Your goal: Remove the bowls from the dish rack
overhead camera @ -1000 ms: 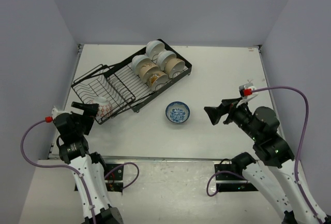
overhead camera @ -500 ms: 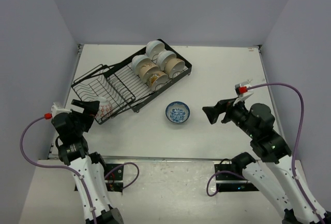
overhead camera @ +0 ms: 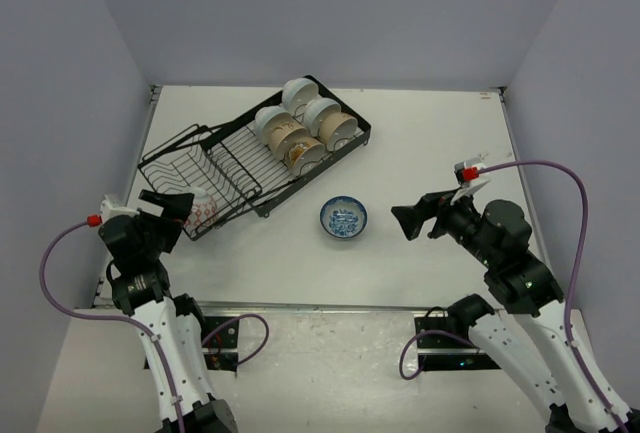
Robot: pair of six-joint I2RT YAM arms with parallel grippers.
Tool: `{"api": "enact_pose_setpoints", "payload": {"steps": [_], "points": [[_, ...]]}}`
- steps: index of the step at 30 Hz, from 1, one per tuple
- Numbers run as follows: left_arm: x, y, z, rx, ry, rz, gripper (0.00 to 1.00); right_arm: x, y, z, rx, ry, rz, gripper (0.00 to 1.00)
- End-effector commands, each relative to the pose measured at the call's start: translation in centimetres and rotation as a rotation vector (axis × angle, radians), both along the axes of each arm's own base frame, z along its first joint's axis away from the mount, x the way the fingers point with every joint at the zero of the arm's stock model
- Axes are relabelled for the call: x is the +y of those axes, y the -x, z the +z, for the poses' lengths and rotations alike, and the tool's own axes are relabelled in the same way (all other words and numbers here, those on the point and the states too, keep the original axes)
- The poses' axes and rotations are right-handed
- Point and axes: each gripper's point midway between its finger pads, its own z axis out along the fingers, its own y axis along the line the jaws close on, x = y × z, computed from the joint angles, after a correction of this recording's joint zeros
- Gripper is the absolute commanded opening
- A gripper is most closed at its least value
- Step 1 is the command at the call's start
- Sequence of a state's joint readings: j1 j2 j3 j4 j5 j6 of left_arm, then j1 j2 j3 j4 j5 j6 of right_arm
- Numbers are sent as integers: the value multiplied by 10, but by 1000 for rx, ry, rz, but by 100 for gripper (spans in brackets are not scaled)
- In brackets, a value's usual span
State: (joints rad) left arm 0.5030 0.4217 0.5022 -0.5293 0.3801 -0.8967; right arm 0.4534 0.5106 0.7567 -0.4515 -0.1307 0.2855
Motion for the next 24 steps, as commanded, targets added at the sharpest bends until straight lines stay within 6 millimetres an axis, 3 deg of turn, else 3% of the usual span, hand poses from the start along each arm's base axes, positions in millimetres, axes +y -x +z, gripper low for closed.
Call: {"api": "enact_pose_setpoints", "payload": {"steps": [1,13,24], "points": [[-8,-6,4,-54,-18,-71,100,5,-1,4,-18,1,27,99],[-11,-10,-8,-73,4,-91,93,10,-4,-1,8,10,44,99],[-20,-7,9,-127,9,-124,89,12,-5,-3,19,12,53,99]]}}
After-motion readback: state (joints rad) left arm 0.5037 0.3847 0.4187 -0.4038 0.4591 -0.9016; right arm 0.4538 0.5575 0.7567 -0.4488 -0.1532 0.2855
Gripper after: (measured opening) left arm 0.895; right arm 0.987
